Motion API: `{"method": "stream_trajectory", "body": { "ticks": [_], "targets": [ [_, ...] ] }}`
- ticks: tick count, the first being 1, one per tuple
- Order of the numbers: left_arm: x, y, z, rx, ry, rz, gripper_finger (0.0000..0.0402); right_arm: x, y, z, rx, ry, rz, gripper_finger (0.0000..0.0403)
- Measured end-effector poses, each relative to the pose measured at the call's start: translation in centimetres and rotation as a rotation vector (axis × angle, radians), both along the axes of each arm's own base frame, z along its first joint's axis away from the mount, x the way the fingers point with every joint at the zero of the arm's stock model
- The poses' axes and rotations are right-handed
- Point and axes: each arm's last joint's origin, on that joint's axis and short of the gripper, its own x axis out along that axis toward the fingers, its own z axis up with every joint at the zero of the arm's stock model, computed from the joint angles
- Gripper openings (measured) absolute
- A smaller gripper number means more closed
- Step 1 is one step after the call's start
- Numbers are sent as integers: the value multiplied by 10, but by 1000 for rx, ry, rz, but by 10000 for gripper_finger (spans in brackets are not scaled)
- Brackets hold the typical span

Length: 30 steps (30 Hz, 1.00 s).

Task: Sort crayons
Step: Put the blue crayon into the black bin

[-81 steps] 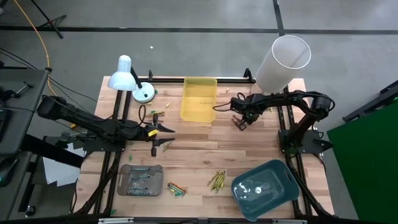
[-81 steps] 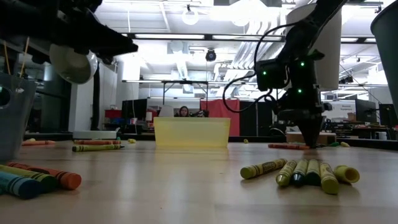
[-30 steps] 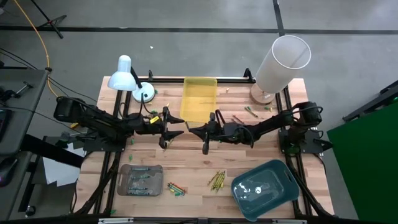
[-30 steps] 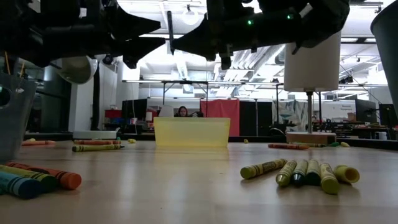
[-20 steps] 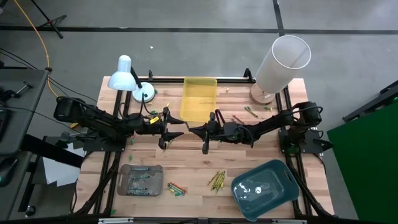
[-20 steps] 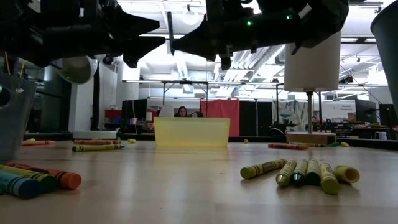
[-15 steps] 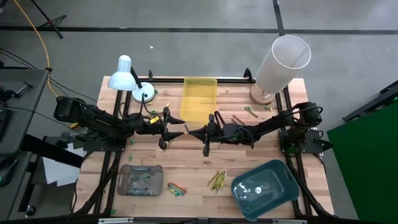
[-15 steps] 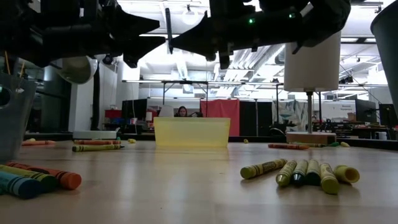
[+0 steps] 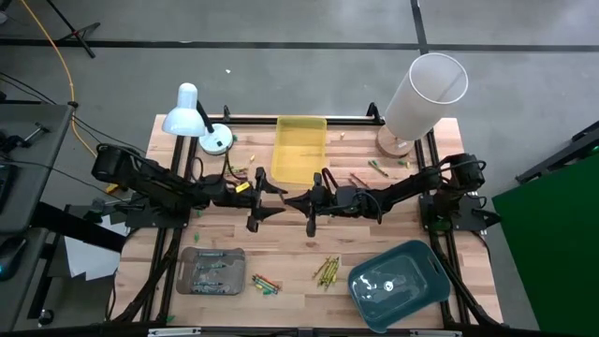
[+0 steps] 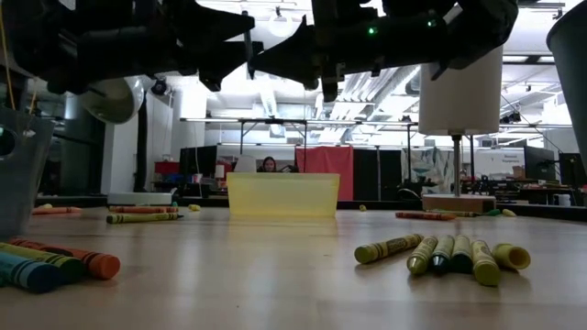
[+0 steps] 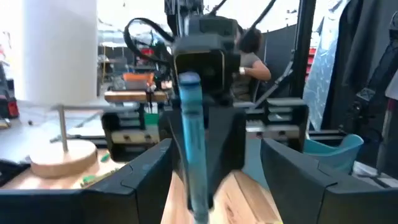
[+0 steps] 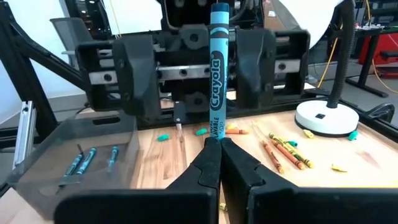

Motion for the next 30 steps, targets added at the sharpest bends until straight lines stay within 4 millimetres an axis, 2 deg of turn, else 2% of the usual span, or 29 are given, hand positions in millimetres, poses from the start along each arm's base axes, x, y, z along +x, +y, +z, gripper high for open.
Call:
{"method": "stream_trajectory", "body": {
  "ticks": [4,7,16,24,27,30],
  "targets": [
    [-1,1,2,30,-8,37,217,0,-1,0,-4,3,-20,0],
    [-1,2,2,33,-5,62,186,0,-1,0,-6,4,-26,0],
    [-1,2,2,31,-6,83,17,0,-1,0,-8,4,-29,0],
    [-1,5,0,43,13,125,6,0,-2,-1,-24,9,-65,7],
    [-4,7,0,42,30,148,6,-2,-3,2,-26,19,-112,36],
    [-11,10,1,50,49,183,4,-10,-3,6,-36,40,-165,83]
  ]
}}
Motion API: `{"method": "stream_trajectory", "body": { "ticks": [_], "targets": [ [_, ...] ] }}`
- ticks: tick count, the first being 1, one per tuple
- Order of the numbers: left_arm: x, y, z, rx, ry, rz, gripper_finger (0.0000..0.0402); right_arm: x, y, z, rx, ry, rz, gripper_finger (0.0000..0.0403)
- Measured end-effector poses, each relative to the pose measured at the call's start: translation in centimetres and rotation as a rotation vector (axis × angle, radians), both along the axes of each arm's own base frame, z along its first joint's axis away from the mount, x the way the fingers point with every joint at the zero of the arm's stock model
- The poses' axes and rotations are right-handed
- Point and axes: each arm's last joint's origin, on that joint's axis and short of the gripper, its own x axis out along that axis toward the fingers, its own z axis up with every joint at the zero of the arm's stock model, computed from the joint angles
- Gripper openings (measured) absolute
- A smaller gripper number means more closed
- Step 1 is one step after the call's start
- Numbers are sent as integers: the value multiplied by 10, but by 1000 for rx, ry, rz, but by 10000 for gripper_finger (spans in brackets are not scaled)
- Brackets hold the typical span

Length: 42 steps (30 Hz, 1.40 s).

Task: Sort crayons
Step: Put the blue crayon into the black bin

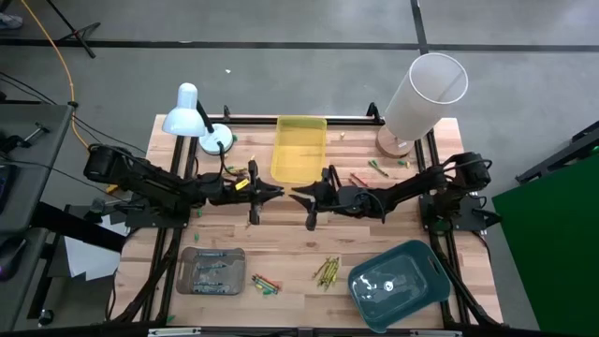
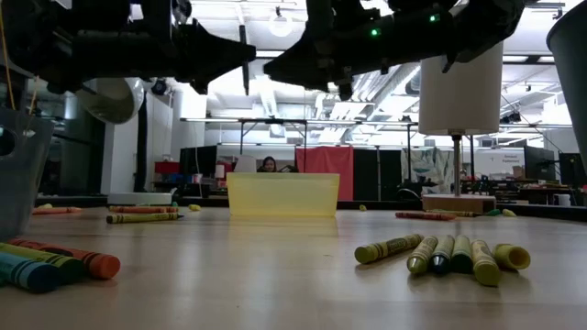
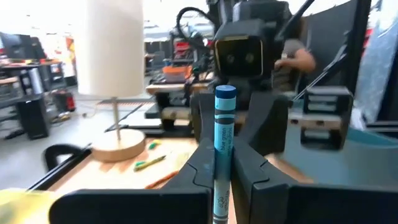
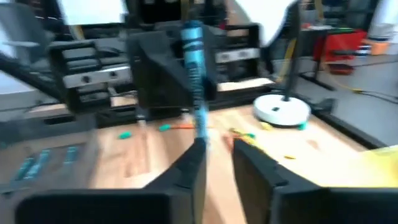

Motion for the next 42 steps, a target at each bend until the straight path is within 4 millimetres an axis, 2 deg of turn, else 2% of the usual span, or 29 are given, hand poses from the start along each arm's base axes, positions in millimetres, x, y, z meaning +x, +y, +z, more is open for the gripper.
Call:
{"method": "stream_trajectory", "body": {
  "ticks": [4,7,13,20,26,30,34,38,42],
  "targets": [
    [-14,2,4,8,37,52,3,-18,4,11,-39,11,-83,149],
    [-26,2,8,9,81,63,3,-34,7,16,-57,35,-143,184],
    [-41,-15,25,-44,219,6,1,-57,6,30,-64,79,-224,200],
    [-52,-65,69,-121,642,-51,1,-61,6,32,-67,111,-218,200],
    [-69,-127,96,-125,1051,-62,1,-61,5,30,-73,129,-218,200],
    [-77,-172,85,-100,1297,-67,1,-61,5,29,-73,131,-218,200],
    [-78,-205,55,-99,1463,-66,1,-61,5,29,-72,130,-212,200],
    [-74,-217,27,-29,1574,-33,1,-61,5,29,-72,129,-212,200],
    [-68,-220,12,57,1623,-48,1,-61,4,29,-71,129,-217,200]
  ]
}}
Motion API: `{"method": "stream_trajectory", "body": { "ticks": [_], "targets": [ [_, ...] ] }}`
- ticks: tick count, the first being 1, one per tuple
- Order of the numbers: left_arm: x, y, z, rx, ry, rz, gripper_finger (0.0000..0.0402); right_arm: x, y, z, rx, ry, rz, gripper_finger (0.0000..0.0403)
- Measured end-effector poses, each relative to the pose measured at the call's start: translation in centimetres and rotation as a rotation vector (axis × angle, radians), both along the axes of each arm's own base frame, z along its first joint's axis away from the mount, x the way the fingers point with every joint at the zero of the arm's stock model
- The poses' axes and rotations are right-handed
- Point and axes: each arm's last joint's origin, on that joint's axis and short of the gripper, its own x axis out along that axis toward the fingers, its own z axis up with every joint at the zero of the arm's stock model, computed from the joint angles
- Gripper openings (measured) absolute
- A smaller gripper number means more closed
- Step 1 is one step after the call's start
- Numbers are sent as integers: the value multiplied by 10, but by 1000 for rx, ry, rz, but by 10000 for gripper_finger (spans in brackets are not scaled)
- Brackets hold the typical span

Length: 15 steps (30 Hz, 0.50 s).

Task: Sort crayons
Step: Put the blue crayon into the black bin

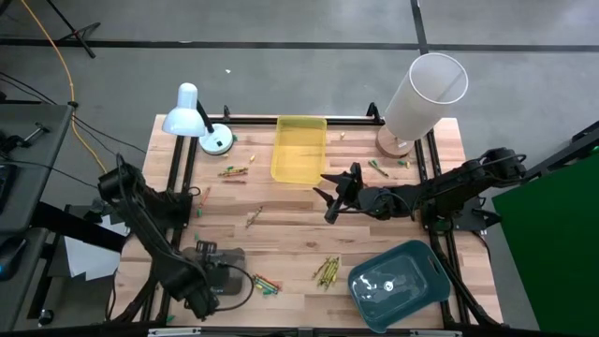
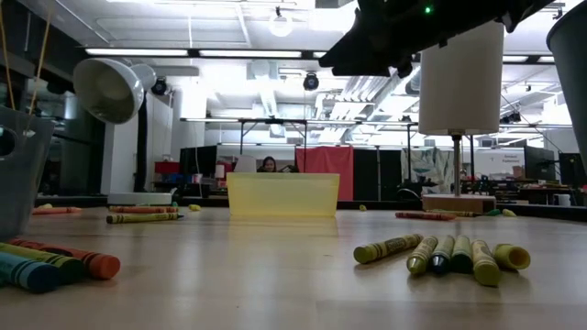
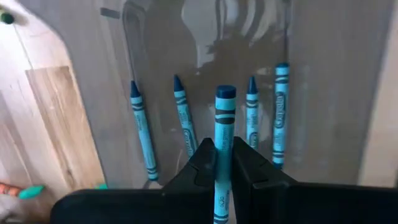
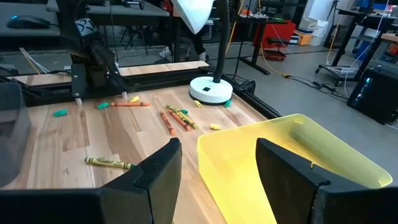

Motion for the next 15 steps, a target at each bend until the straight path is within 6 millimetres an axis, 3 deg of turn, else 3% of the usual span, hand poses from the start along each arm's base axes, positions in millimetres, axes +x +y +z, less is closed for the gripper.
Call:
{"method": "stream_trajectory", "body": {
  "ticks": [7,15],
  "targets": [
    [14,8,-5,-4,30,-43,1,0,-4,-1,20,-2,-19,200],
    [27,4,-5,-146,24,-49,1,-1,-4,-6,40,36,-25,200]
  ]
}}
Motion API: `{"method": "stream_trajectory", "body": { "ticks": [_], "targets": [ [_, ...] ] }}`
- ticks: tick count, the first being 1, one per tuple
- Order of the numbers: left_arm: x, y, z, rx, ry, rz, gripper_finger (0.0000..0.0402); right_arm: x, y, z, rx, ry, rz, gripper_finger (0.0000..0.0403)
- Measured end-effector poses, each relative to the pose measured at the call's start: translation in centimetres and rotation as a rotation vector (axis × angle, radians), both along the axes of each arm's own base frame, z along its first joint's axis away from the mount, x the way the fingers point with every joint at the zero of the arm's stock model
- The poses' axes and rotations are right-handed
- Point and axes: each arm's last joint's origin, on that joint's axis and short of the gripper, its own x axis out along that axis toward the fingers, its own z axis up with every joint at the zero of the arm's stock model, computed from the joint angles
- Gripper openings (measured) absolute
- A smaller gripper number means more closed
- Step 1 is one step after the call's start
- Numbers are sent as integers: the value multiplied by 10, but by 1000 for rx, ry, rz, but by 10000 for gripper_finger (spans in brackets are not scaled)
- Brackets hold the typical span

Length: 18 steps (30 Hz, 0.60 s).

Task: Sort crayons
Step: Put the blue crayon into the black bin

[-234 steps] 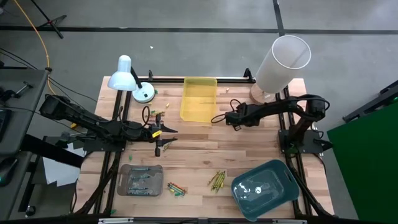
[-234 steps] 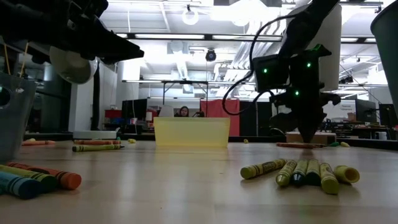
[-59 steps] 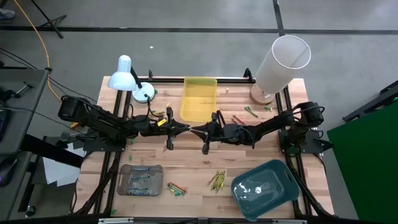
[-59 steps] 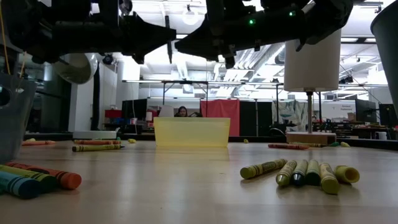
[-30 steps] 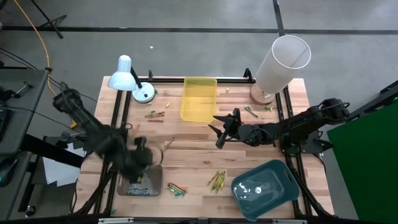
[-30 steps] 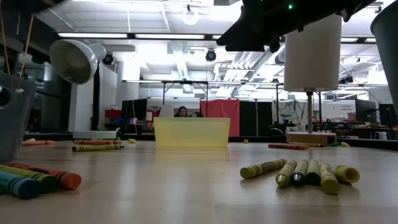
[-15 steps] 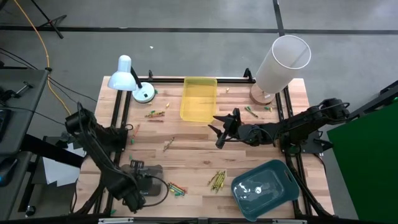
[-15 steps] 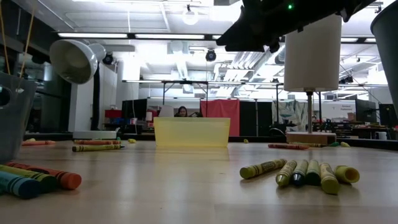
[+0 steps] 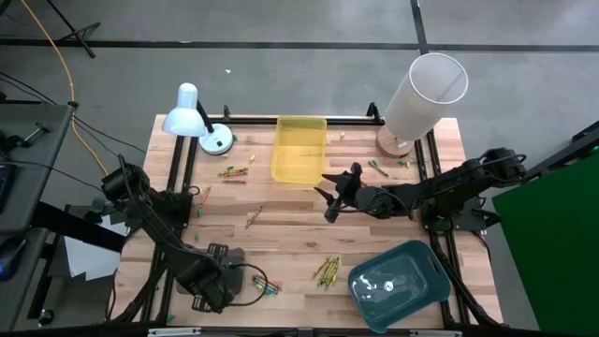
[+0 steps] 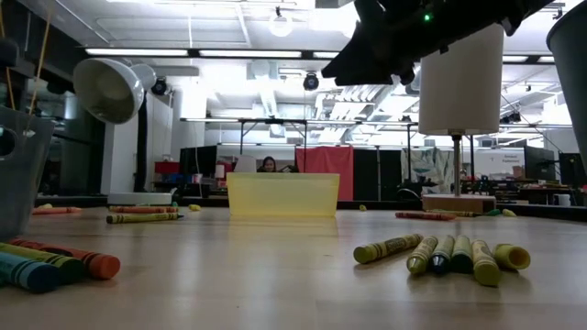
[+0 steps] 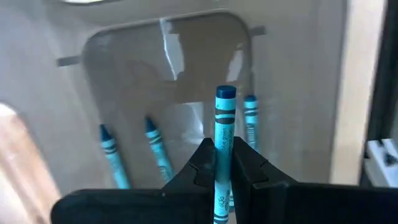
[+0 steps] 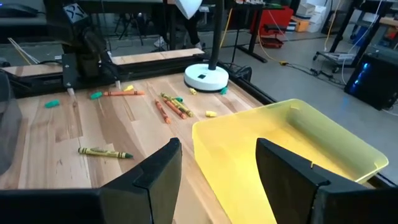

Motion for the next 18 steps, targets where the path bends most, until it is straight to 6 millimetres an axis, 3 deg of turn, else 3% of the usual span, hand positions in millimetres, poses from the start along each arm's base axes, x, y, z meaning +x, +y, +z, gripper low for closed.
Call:
{"method": "stream_trajectory", "body": {
  "ticks": [3,10,18],
  "targets": [
    [-2,1,-3,1,9,33,1,0,0,-1,14,3,8,200],
    [-25,10,-31,-37,42,99,1,0,0,-1,17,2,10,200],
    [-29,16,-37,-43,-20,118,1,0,-2,-1,18,1,2,200]
  ]
}}
